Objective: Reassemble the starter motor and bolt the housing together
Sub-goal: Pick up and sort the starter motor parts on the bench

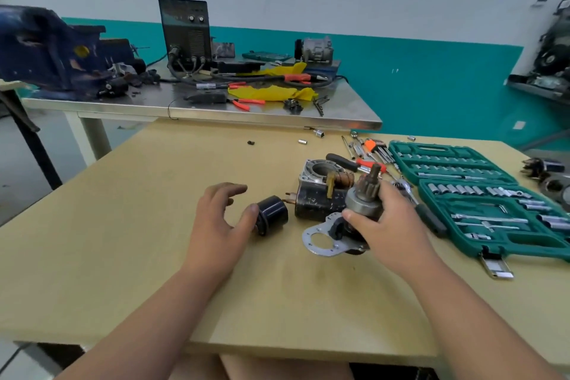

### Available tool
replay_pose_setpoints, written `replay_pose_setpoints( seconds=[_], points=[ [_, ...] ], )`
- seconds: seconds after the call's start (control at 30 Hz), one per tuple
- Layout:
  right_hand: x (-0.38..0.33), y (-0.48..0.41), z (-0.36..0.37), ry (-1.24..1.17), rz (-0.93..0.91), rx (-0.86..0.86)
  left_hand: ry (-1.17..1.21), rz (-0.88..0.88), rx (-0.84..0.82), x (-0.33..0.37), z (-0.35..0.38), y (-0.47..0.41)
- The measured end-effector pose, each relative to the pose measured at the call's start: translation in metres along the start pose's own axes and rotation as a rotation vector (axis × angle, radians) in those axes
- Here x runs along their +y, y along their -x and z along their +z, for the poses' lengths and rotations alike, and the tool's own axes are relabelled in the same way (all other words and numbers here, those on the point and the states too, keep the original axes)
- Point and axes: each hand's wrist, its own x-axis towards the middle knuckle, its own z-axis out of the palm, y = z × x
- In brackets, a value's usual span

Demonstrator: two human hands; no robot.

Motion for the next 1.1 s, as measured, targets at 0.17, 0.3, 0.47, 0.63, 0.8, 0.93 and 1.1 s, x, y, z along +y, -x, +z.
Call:
replay_pose_setpoints(
  seconds=[0.17, 0.3, 0.47, 0.63, 0.8, 0.93, 1.1],
  points=[
    [-0.023, -0.028, 0.002, -0.468, 0.0, -0.207, 0.254, -0.037, -0.231, 0.047, 0.015, -0.013],
    [-0.058, -0.055, 0.024, -0.338, -0.199, -0.342, 0.776, -0.292, -0.797, 0.066, 0.015, -0.051],
    [-0.037, -0.105, 0.016, -0.298, 0.041, -0.311, 0.844, -0.429, -0.729, 0.046, 0.018, -0.072],
    [-0.015, -0.161, 0.026, 0.609, 0.192, -0.585, 1.01, -0.502, -0.265, 0.005, 0.017, -0.088],
    [-0.026, -0.188, 0.063, 0.908, 0.267, -0.933, 1.012, -0.511, -0.066, -0.035, 0.005, -0.104],
    [-0.023, -0.21, 0.06, 0.86, 0.073, -0.656, 0.95, -0.555, -0.029, -0.046, 0.007, -0.106],
    [-0.038, -0.226, 0.065, 0.687, 0.169, -0.793, 0.918, -0.611, -0.029, -0.052, 0.01, -0.105]
  ],
)
